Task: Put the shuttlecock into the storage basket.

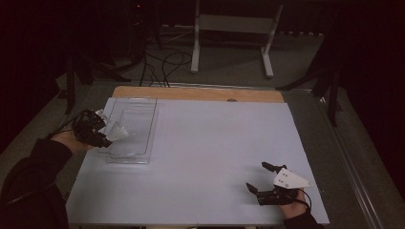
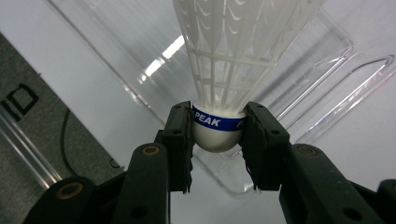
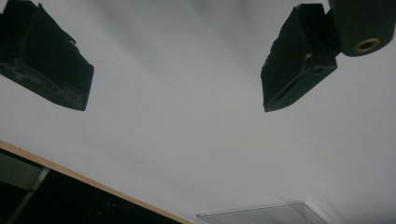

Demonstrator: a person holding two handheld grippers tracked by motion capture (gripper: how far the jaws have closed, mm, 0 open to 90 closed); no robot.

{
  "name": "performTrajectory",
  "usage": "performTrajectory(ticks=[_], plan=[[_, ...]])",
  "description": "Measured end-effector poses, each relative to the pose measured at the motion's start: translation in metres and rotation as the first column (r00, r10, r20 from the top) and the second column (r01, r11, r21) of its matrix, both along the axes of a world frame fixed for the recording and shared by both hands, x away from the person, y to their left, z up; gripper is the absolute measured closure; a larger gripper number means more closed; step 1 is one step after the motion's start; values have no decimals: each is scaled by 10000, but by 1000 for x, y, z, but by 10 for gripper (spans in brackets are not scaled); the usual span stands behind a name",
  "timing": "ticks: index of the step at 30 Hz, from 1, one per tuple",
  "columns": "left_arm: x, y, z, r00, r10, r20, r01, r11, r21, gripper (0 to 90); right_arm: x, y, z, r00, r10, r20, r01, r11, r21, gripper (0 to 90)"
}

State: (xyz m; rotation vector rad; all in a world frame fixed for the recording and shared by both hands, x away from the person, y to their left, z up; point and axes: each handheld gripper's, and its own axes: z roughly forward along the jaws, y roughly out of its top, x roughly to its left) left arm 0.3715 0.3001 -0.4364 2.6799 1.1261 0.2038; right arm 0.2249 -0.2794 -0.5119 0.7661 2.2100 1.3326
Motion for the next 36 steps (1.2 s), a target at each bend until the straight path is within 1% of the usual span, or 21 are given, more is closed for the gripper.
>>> performTrajectory(ticks=[4,6,11,14,15,16,19,20,22,27,30,32,33,34,35,36], plan=[[3,-7,-4,9998,-143,-120,147,9991,387,651,0,0,0,10000,-21,0,21,10000,-12,93],[4,-10,-6,9997,-165,-168,173,9985,511,651,-1,0,0,10000,-17,11,17,10000,-19,93],[6,-12,-7,9997,-210,-118,219,9966,789,651,0,0,0,10000,-13,-9,13,10000,5,93],[8,-16,-9,9996,-248,-160,264,9939,1071,650,0,0,0,10000,28,-20,-28,10000,-15,93],[8,-17,-10,9995,-252,-165,268,9938,1080,650,0,0,0,10000,24,-11,-24,10000,-33,93],[9,-18,-10,9991,-330,-285,360,9932,1111,650,0,0,0,10000,13,-7,-13,10000,-28,93],[9,-19,-10,9987,-362,-351,402,9921,1188,650,0,0,0,10000,-10,-17,10,10000,-11,93],[10,-19,-11,9990,-296,-346,338,9913,1275,650,0,0,0,10000,-2,-14,2,10000,-25,93],[10,-19,-11,9989,-283,-367,329,9907,1319,649,0,0,0,10000,-19,-4,19,10000,-11,93],[12,-22,-12,9981,-376,-479,446,9870,1543,649,0,0,0,10000,-4,-4,4,10000,-45,93],[13,-24,-13,9979,-385,-518,460,9872,1529,648,0,0,0,10000,-4,-11,4,10000,-37,94],[15,-25,-12,9987,-205,-473,271,9892,1442,631,0,-1,0,10000,-14,-10,14,10000,-43,93],[16,-25,-11,9990,-104,-442,167,9894,1442,585,0,-1,0,10000,-23,-17,23,10000,-39,93],[17,-26,-9,9990,-51,-447,110,9913,1315,578,0,-1,0,10000,-24,-17,24,10000,-28,93],[17,-26,-8,9992,-28,-408,82,9909,1347,503,0,-1,0,10000,-23,-17,23,10000,-18,93],[17,-27,-6,9991,101,-420,-42,9907,1363,461,0,-1,0,10000,-23,-15,23,10000,-21,93]])
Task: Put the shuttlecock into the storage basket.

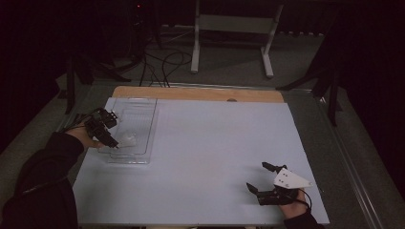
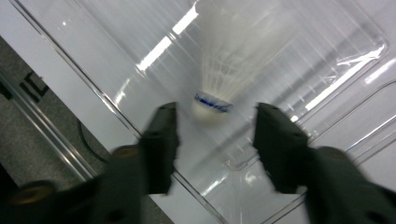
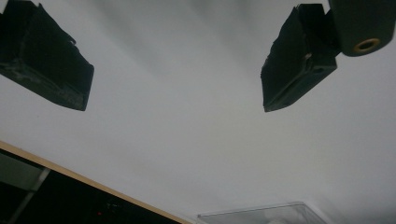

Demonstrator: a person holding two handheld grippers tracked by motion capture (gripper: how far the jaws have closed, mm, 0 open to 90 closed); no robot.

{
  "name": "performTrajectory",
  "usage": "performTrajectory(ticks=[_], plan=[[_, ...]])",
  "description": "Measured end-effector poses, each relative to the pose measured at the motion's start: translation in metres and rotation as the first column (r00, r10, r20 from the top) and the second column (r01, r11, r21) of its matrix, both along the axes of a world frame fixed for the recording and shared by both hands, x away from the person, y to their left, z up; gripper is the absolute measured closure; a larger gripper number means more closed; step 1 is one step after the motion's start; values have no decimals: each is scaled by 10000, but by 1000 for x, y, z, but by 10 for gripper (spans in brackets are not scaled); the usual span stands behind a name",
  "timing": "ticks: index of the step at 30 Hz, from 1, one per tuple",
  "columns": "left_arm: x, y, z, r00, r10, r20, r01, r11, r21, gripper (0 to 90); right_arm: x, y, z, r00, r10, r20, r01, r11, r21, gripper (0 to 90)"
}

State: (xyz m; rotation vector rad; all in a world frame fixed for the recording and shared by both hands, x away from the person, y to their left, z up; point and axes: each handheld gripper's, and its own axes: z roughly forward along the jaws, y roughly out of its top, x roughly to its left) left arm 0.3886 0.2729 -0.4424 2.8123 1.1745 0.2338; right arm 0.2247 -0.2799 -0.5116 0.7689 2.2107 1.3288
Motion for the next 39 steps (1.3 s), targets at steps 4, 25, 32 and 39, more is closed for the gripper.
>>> performTrajectory(ticks=[4,25,32,39], plan=[[1,-1,7,9997,174,151,-174,9998,-41,355,0,0,0,10000,-9,-20,9,10000,20,94],[-7,-12,17,9995,35,-322,-74,9927,-1200,0,0,0,1,10000,-47,59,47,10000,-20,93],[-13,-15,21,9993,-61,370,123,9857,-1678,0,0,-1,1,10000,-37,45,37,10000,-18,93],[-15,-18,24,9967,41,813,152,9718,-2352,0,0,-1,1,10000,-50,47,50,10000,21,93]])
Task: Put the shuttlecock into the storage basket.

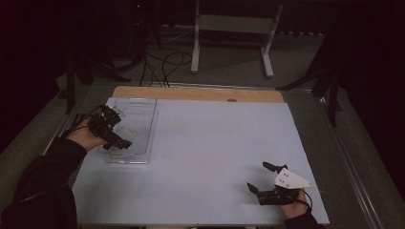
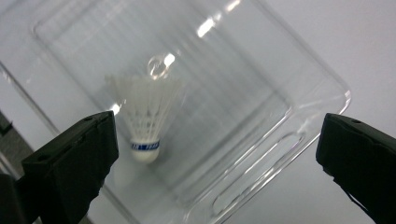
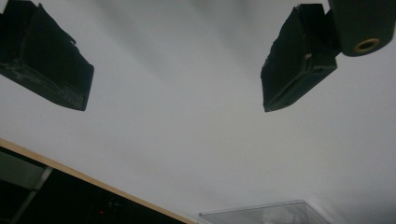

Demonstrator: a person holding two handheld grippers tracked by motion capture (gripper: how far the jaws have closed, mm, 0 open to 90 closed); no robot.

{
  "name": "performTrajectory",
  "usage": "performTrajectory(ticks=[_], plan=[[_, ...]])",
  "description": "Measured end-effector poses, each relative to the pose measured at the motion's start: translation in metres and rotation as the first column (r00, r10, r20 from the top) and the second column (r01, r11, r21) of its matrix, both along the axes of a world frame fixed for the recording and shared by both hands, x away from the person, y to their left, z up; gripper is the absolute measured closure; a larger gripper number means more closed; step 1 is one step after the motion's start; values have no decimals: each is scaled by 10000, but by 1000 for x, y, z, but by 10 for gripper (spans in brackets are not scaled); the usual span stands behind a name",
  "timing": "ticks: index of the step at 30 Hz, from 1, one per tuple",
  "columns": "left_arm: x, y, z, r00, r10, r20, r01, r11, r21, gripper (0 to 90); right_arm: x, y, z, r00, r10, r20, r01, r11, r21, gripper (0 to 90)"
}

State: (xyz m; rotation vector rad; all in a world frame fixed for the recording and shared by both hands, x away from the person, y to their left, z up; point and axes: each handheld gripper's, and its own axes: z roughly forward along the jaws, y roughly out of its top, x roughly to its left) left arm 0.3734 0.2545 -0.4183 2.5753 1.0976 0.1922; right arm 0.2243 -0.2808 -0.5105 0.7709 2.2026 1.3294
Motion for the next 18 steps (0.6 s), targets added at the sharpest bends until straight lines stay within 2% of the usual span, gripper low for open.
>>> performTrajectory(ticks=[4,6,10,11,13,18], plan=[[-1,-2,0,9999,-50,161,51,10000,-68,0,0,0,0,10000,1,5,-1,10000,-12,94],[-1,-3,1,9996,-6,292,15,9995,-309,0,0,0,0,10000,2,19,-2,10000,6,94],[-2,-5,2,9986,133,504,-108,9987,-507,0,0,0,0,10000,-6,7,6,10000,13,93],[-3,-7,3,9976,106,682,-69,9985,-543,0,0,0,0,10000,-1,3,1,10000,1,93],[-3,-9,4,9976,44,696,5,9975,-706,0,0,0,0,10000,16,20,-16,10000,0,93],[-5,-16,6,9944,-60,1056,176,9938,-1098,0,0,0,0,10000,10,3,-10,10000,3,94]])
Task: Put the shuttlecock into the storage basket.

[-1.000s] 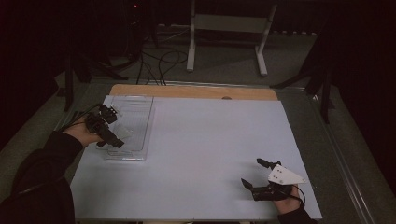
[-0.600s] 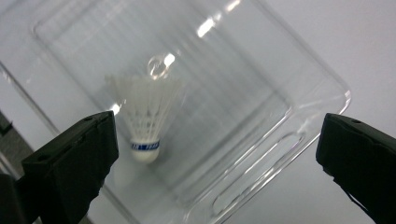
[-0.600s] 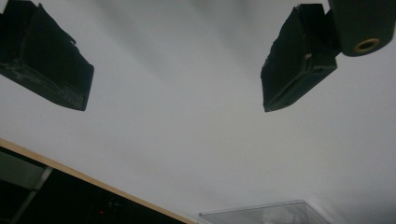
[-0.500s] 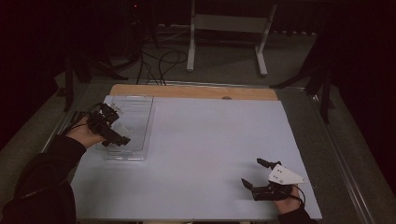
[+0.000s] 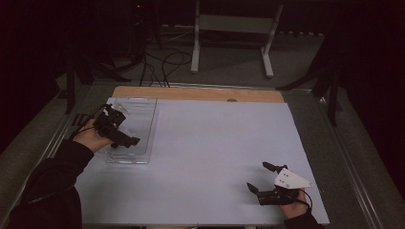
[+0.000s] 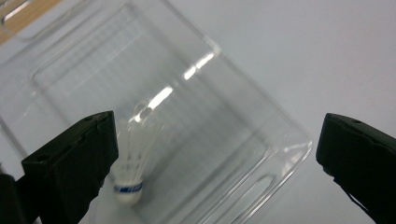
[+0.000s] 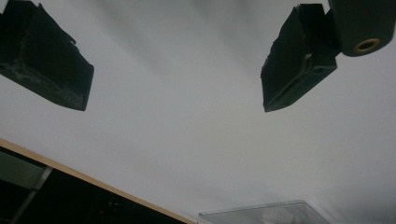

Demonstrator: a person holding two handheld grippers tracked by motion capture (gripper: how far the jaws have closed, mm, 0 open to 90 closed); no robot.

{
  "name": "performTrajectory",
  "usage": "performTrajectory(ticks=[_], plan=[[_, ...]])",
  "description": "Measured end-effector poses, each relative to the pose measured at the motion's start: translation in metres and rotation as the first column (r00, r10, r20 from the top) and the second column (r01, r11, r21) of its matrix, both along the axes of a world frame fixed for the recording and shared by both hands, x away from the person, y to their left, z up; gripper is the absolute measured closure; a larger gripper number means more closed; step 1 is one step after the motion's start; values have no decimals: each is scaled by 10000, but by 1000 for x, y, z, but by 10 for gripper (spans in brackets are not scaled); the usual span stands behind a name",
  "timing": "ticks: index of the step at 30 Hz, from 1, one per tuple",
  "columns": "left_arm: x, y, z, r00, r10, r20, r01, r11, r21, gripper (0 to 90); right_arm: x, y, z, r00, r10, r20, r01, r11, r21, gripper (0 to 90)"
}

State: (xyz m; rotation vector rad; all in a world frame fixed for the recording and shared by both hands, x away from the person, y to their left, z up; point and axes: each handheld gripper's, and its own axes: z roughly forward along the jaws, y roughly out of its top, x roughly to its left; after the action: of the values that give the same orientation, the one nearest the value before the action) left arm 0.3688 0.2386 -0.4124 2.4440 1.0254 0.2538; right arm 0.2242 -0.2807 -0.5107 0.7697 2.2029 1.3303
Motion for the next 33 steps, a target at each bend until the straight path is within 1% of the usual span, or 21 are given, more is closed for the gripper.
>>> performTrajectory(ticks=[2,3,6,9,12,13,16,18,24,27,28,29,33], plan=[[0,-3,1,10000,-44,49,44,9999,-96,0,0,0,0,10000,4,6,-4,10000,4,93],[0,-4,2,9999,-74,79,76,9996,-266,0,0,0,0,10000,9,-1,-9,10000,-7,93],[0,-10,4,9998,-71,200,82,9985,-536,0,0,0,0,10000,20,-6,-20,10000,-27,94],[0,-15,4,9995,-205,239,221,9974,-686,0,0,0,0,10000,21,-10,-21,10000,-9,93],[0,-22,3,9990,-336,291,359,9959,-828,0,0,0,0,10000,14,-28,-14,10000,-7,94],[1,-25,2,9986,-365,392,395,9961,-793,0,0,0,0,10000,23,-24,-23,10000,-6,93],[1,-33,1,9978,-517,405,550,9947,-872,0,0,1,0,10000,29,-36,-29,10000,2,93],[2,-38,0,9972,-635,390,671,9926,-1016,0,0,0,0,10000,30,-16,-30,10000,-5,93],[3,-52,1,9948,-851,557,918,9870,-1315,0,0,0,0,10000,34,-3,-34,10000,-5,93],[3,-60,2,9938,-911,630,993,9847,-1429,0,0,0,0,10000,40,-1,-40,10000,19,94],[3,-62,2,9927,-983,692,1071,9846,-1380,0,0,0,0,10000,44,-20,-43,10000,29,94],[4,-64,1,9922,-1045,681,1136,9828,-1459,0,0,0,0,10000,46,-19,-46,10000,38,93],[5,-73,1,9909,-1118,747,1225,9798,-1579,0,0,0,0,10000,51,-15,-51,10000,38,93]])
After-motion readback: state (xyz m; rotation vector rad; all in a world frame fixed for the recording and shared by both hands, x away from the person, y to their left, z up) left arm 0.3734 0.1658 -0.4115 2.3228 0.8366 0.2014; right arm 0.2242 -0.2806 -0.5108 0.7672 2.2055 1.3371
